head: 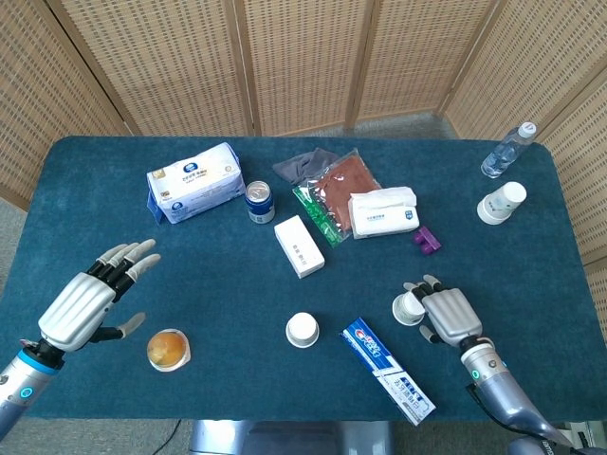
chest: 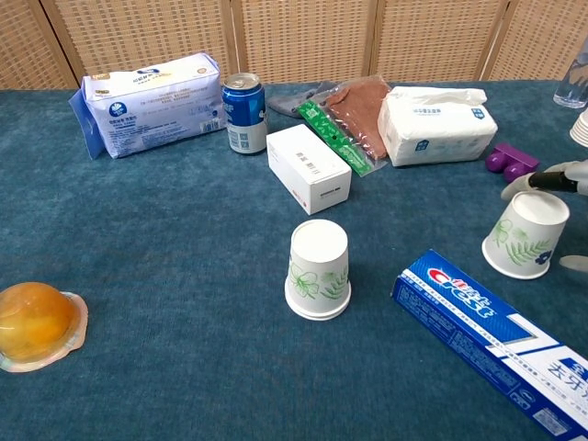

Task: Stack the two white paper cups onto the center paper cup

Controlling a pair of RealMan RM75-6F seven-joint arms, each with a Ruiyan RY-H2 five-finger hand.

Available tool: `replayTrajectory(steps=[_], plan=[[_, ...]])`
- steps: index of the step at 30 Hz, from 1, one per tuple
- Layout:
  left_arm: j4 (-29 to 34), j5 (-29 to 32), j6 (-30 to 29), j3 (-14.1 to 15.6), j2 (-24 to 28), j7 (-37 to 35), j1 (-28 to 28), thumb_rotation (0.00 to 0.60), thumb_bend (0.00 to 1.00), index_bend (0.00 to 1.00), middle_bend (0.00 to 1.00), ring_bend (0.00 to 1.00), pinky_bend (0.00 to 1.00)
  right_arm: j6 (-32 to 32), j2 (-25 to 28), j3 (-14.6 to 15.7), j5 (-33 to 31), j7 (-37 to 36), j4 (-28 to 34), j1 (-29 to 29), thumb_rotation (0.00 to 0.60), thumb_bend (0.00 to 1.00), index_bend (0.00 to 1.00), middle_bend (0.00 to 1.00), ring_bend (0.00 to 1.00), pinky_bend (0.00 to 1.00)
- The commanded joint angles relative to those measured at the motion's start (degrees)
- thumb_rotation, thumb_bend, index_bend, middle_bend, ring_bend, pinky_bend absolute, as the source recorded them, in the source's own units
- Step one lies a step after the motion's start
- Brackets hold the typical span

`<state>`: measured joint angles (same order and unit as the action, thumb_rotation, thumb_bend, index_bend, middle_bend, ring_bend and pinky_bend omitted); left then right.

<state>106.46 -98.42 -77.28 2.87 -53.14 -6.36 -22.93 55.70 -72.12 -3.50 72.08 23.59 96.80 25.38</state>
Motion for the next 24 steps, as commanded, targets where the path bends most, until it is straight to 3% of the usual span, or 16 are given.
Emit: replayTrajectory(steps=[1, 8, 18, 24], plan=[[-0.10, -0.03, 0.08, -0.14, -0.10, -0.12, 0.10, 0.600, 0.38, 0.00, 0.00, 0.00, 0.09, 0.49, 0.31, 0.12, 0.07, -0.26, 0.32, 0.01, 0.600, 0.34, 0.22, 0.31, 0.18, 0.52], [-0.39, -0.07, 0.41, -0.67, -0.38, -0.48, 0.23, 0.600, 0.38, 0.00, 0.00, 0.00, 0.09, 0.96, 0.67, 0.35, 0.41, -1.36, 1.05, 0.35, 0.600, 0.35, 0.30, 0.40, 0.26, 0.57], [-0.83, 0.08, 1.13, -1.31, -0.94, -0.86, 0.21, 0.600, 0.38, 0.00, 0.00, 0.00, 0.09, 2.43, 3.00, 0.37, 0.94, -2.53, 4.04, 0.38, 0.600, 0.35, 0.34, 0.44, 0.29, 0.59], [-0.23, -0.56, 0.12, -1.81, -0.31, -0.76, 0.56, 0.600, 0.38, 0.00, 0.00, 0.00, 0.09, 3.48, 6.45, -0.23, 1.60, -5.38, 9.27, 0.13, 0.600, 0.35, 0.34, 0.44, 0.29, 0.59]])
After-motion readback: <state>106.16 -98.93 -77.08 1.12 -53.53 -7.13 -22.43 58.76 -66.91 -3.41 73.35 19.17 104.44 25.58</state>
